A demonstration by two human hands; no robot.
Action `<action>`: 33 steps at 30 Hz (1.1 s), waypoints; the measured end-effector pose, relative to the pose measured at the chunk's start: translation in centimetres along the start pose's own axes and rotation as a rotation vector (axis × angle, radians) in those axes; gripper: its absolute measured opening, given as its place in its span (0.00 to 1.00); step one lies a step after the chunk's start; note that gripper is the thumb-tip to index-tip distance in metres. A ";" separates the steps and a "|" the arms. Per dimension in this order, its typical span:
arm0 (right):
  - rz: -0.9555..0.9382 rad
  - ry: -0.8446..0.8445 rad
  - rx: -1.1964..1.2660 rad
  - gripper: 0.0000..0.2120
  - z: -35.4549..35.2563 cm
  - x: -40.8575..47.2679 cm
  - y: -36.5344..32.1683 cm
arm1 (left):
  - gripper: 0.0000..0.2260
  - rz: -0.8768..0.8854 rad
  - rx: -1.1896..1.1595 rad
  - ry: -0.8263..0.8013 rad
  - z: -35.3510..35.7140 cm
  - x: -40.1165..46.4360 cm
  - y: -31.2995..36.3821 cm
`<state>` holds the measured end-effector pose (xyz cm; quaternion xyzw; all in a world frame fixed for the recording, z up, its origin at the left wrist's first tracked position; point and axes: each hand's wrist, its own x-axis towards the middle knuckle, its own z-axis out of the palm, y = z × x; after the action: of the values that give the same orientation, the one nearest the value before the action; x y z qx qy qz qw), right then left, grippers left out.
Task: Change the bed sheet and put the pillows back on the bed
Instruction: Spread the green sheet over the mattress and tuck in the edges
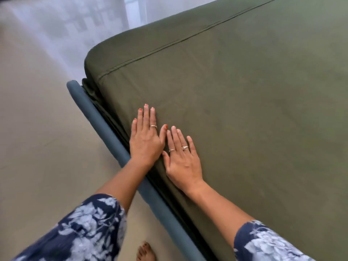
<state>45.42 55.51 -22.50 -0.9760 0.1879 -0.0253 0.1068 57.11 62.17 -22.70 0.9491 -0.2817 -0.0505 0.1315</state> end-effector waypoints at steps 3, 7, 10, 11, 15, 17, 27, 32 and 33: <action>0.011 -0.101 -0.058 0.28 -1.0 0.2 -0.3 | 0.35 0.045 -0.021 -0.071 -0.8 -0.2 -0.2; 0.054 -0.234 -0.106 0.29 -2.0 0.8 -0.7 | 0.37 0.114 0.055 -0.182 -2.6 0.7 -2.4; 0.076 -0.373 -0.140 0.34 -3.3 1.6 -1.0 | 0.34 0.086 0.068 -0.332 -4.2 1.5 -2.9; 0.038 -0.443 -0.143 0.34 -4.0 2.1 -1.2 | 0.34 0.086 0.077 -0.399 -5.0 1.9 -3.0; -0.063 -0.678 -0.189 0.32 -8.5 5.0 -1.2 | 0.33 0.178 0.193 -0.644 -7.7 4.3 -2.9; -0.102 -0.649 -0.263 0.25 -10.5 8.1 -2.2 | 0.24 0.248 0.209 -0.570 -9.7 6.5 -2.9; -0.006 -0.504 -0.020 0.19 -6.0 22.6 -11.9 | 0.18 -0.377 0.049 -0.236 -12.7 21.7 -11.4; -0.003 -0.573 0.013 0.11 -4.8 23.6 -12.1 | 0.21 -0.618 -0.256 -0.196 -12.1 24.4 -13.3; 0.004 -0.581 0.024 0.11 -4.8 23.5 -12.3 | 0.23 -0.695 -0.324 -0.160 -12.0 24.1 -13.4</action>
<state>71.27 56.91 -14.88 -0.9406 0.1512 0.2535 0.1680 86.28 62.45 -15.45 0.9479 0.0590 -0.2095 0.2325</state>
